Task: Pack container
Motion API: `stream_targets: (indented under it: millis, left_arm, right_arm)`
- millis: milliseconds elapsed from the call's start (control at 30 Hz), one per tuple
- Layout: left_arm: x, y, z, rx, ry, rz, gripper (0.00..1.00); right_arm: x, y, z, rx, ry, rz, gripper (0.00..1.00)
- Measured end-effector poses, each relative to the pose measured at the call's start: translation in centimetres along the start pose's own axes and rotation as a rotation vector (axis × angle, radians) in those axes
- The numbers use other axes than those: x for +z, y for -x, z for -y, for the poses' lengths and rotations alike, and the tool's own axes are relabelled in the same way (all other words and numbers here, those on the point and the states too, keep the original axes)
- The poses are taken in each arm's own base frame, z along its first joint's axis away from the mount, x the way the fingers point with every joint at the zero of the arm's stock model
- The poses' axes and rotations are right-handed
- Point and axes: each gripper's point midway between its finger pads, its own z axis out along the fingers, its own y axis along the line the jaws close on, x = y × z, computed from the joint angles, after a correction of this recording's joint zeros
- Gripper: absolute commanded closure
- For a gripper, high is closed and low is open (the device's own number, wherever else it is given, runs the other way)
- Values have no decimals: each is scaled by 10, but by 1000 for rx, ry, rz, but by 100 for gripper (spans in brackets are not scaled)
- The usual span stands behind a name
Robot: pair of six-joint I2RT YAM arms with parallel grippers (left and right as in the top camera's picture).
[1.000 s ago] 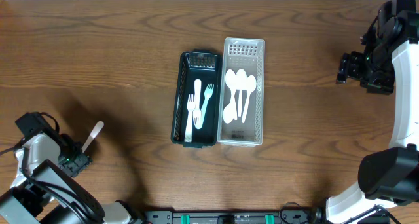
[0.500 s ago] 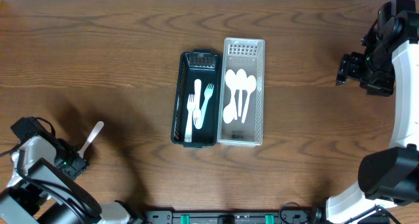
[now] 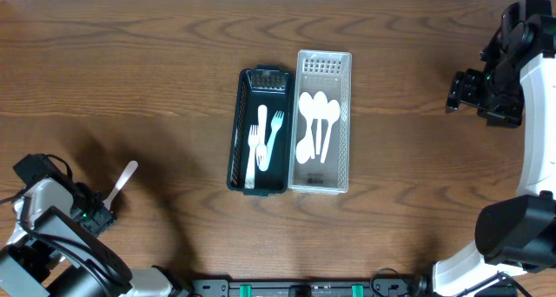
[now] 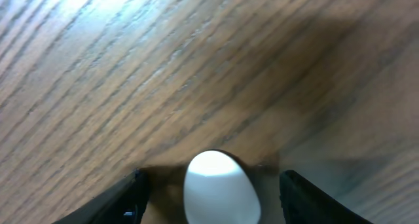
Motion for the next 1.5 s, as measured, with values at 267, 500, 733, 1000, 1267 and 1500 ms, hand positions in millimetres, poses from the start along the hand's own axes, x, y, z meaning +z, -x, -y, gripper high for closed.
stream_targets:
  millis: [267, 500, 733, 1000, 1267, 1500]
  left_arm:
    - [0, 0, 4, 22, -16, -1, 48]
    - [0, -1, 4, 52, -16, -4, 48]
    - [1, -2, 4, 86, -16, -11, 56]
    - [1, -6, 5, 113, -17, -16, 67]
    - [1, -8, 4, 136, -14, -18, 75]
    - [1, -8, 4, 171, -16, -21, 66]
  right_arm:
    - [0, 0, 0, 3, 0, 0, 20]
    - [0, 0, 0, 4, 0, 0, 19]
    - [0, 0, 0, 3, 0, 0, 19]
    - [0, -3, 1, 4, -3, -14, 19]
    - [0, -5, 1, 4, -4, -22, 19]
    - [0, -5, 1, 4, -4, -22, 20]
